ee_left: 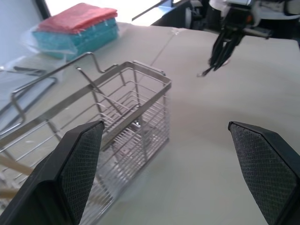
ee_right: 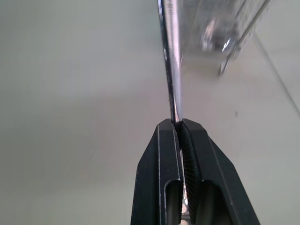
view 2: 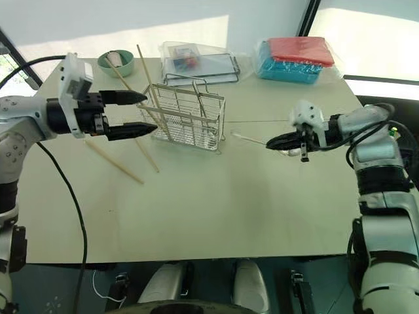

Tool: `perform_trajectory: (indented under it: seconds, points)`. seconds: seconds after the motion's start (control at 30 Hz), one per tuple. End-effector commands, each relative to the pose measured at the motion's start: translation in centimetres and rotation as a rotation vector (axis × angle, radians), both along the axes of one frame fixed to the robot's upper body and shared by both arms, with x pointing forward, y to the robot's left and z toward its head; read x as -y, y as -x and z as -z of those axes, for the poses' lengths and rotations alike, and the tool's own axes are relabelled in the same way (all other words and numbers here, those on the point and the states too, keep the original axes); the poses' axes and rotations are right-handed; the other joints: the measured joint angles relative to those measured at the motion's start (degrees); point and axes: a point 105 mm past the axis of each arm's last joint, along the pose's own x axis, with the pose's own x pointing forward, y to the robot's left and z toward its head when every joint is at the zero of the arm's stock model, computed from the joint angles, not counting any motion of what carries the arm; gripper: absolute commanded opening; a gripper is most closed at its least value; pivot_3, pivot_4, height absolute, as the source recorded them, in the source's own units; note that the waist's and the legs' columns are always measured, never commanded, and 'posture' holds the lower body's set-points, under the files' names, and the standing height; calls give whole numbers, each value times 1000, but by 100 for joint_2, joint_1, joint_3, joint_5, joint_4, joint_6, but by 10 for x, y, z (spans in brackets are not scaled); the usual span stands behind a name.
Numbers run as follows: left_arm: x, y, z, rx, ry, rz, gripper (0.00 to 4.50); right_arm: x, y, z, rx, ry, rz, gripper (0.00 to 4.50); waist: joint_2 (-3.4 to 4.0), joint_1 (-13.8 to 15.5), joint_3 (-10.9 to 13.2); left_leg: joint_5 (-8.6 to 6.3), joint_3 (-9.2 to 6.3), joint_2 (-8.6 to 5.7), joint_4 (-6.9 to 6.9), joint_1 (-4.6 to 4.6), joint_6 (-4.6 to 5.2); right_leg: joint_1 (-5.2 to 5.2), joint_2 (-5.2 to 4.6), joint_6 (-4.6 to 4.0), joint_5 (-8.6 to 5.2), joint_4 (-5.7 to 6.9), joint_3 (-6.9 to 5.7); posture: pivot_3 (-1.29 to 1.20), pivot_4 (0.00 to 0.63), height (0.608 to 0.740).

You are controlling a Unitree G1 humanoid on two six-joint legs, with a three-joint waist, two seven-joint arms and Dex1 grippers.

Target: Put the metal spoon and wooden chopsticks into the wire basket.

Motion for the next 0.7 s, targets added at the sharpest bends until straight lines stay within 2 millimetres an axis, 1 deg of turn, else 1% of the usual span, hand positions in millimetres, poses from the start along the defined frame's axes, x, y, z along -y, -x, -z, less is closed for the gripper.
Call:
perform_trajectory:
  seconds: [0.03,0.1,0.13,0.2,0.3,0.37,0.43,0.5,0.57,0.7]
  points:
    - [-9,-1,-18,65,37,-43,4500,-14,6,-61,68,-266,51,23,0,-5,0,-1,0,0,0,0,2,0,-1,0,0,0,0,0,150,667]
    - [-12,-3,-21,76,55,-66,4500,-30,4,-92,100,-441,79,23,0,-24,0,-2,-1,2,-1,1,2,-4,0,-2,1,2,1,0,150,667]
    - [-13,-4,-23,81,65,-75,4500,-40,1,-104,111,-511,93,23,0,-38,0,-1,-1,4,-1,1,2,-8,1,-3,2,2,1,0,150,667]
    - [-14,-6,-25,88,77,-87,4500,-55,-3,-116,122,-591,115,23,0,-26,-1,-1,-3,11,-2,6,0,-12,2,-9,5,6,3,0,150,667]
    - [-15,-9,-26,99,92,-103,4500,-94,-17,-127,167,-684,161,23,-6,-23,-6,1,-12,10,-6,6,-2,-16,5,-12,7,16,2,0,150,667]
    - [-15,-8,-25,102,96,-110,4500,-119,-25,-123,187,-700,190,23,-7,-25,-6,2,-10,2,-9,1,-5,-26,5,-12,8,21,2,0,150,667]
    - [-16,-8,-25,105,99,-118,4500,-135,-35,-115,187,-716,233,23,-9,-19,-7,16,-9,-3,-7,-8,-28,-35,3,-12,8,33,4,0,150,667]
    - [-17,-8,-25,107,102,-127,4500,-143,-43,-105,178,-724,269,23,-14,6,-9,18,-10,-11,-3,-15,-30,-47,-2,-11,8,65,4,0,150,667]
    - [-18,-6,-25,106,103,-132,4500,-150,-49,-95,167,-728,286,23,-22,13,-12,17,-13,-15,0,-17,-28,-69,-3,-11,8,66,4,0,150,667]
    - [-20,-1,-24,102,91,-139,4500,-159,-51,-76,148,-725,291,23,-25,-32,-14,4,-11,-18,-1,-17,-6,-69,-2,-11,8,68,6,0,150,667]
